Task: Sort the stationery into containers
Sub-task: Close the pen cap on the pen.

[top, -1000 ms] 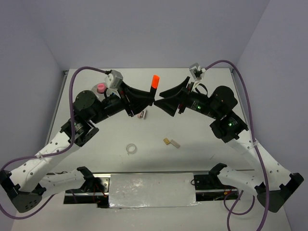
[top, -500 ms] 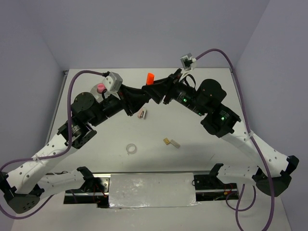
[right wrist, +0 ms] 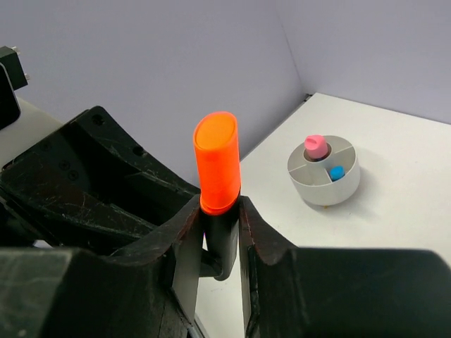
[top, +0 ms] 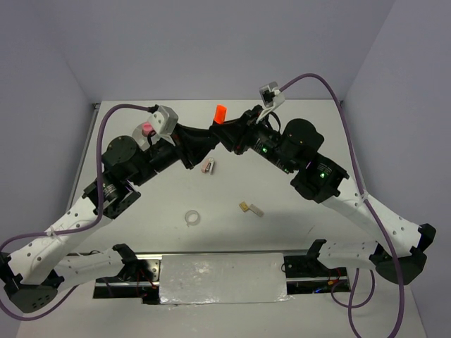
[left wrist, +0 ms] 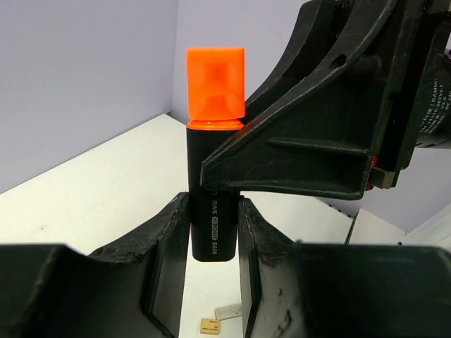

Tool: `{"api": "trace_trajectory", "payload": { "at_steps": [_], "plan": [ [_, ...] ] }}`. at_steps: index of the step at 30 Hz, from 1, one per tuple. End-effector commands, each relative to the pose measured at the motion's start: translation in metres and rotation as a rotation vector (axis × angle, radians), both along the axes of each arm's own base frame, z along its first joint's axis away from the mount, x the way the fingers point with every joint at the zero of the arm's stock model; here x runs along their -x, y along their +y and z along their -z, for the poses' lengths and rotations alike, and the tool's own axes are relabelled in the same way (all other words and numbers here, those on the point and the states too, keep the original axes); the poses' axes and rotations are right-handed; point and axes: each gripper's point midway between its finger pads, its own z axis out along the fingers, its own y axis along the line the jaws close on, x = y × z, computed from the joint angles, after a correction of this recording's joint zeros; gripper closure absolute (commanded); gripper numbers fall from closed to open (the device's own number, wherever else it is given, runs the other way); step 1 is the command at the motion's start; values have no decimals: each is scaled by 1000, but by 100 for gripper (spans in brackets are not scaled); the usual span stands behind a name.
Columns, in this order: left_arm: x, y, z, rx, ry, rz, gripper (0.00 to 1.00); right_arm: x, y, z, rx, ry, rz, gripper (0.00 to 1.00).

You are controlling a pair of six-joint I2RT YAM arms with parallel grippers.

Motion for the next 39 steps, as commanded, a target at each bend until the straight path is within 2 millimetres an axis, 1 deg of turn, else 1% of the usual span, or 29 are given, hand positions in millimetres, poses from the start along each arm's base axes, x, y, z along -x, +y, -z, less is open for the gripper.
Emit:
{"api": "trace_trajectory", "payload": {
  "at_steps": [1, 2, 3, 5, 6, 7, 8, 9, 10, 11, 12, 13, 14, 16, 18, 20, 22, 25, 26, 27, 29, 30, 31, 32, 33, 35, 36, 38, 39],
  "plan": [
    [6, 7, -37, 63, -76, -6, 100, 6, -7, -26, -52, -63, 8, 94],
    [6, 7, -38, 67, -70, -4, 99, 6, -7, -26, -51, -64, 8, 100],
    [7, 6, -37, 67, -68, -2, 98, 7, -7, -28, -55, -72, 3, 100],
    [9, 5, -37, 67, -67, 11, 88, 9, -7, -31, -56, -82, -4, 100],
    [10, 4, -37, 65, -65, 20, 82, 10, -7, -32, -49, -101, -12, 100],
    [11, 2, -36, 60, -63, 30, 62, 14, -6, -35, -47, -118, -26, 100],
    [15, -1, -33, 40, -68, 59, 53, 15, -7, -39, -36, -150, -29, 100],
    [17, -2, -34, 34, -73, 73, 37, 21, -5, -41, -20, -178, -76, 100],
    [19, -3, -32, 24, -68, 87, 29, 25, -4, -43, -3, -201, -102, 100],
    [22, -5, -31, 6, -64, 107, 12, 26, -5, -48, 29, -228, -120, 100],
    [25, -5, -30, -3, -60, 119, 1, 36, -1, -49, 46, -252, -196, 100],
    [26, -7, -28, -16, -55, 131, 1, 31, -3, -48, 66, -258, -215, 100],
    [31, -8, -24, -42, -40, 160, 1, 34, -7, -55, 66, -268, -246, 100],
    [38, -6, -30, -44, -45, 181, 1, 39, -14, -54, 83, -282, -346, 100],
    [48, -6, -33, -45, -49, 219, 1, 47, -21, -62, 70, -295, -399, 100],
    [58, -4, -37, -32, -55, 253, 1, 63, -28, -70, 49, -312, -497, 100],
    [69, -5, -43, -10, -63, 315, 1, 80, -27, -72, 52, -328, -607, 100],
    [82, -8, -59, 49, -72, 400, 2, 94, -25, -70, 47, -316, -716, 100],
    [85, -10, -61, 64, -71, 421, 3, 102, -26, -73, 34, -330, -756, 100],
    [88, -12, -66, 85, -73, 454, 5, 106, -27, -73, 27, -334, -773, 100],
    [88, -14, -68, 97, -66, 472, 8, 112, -29, -73, 24, -328, -795, 100],
    [86, -16, -67, 97, -58, 480, 11, 114, -30, -74, 24, -331, -800, 100],
    [90, -17, -70, 111, -60, 507, 14, 115, -30, -74, 23, -326, -804, 100],
    [90, -18, -69, 116, -51, 515, 16, 118, -31, -74, 23, -336, -817, 100],
    [92, -19, -70, 129, -38, 532, 19, 118, -31, -73, 22, -340, -818, 100],
    [96, -20, -73, 148, -49, 570, 21, 119, -31, -71, 21, -337, -823, 100],
    [98, -22, -73, 158, -31, 590, 25, 121, -31, -70, 19, -337, -824, 100],
    [102, -24, -72, 167, -33, 627, 26, 120, -32, -68, 19, -342, -804, 100],
    [102, -27, -68, 166, -13, 649, 28, 118, -31, -67, 17, -342, -794, 100]
  ]
}}
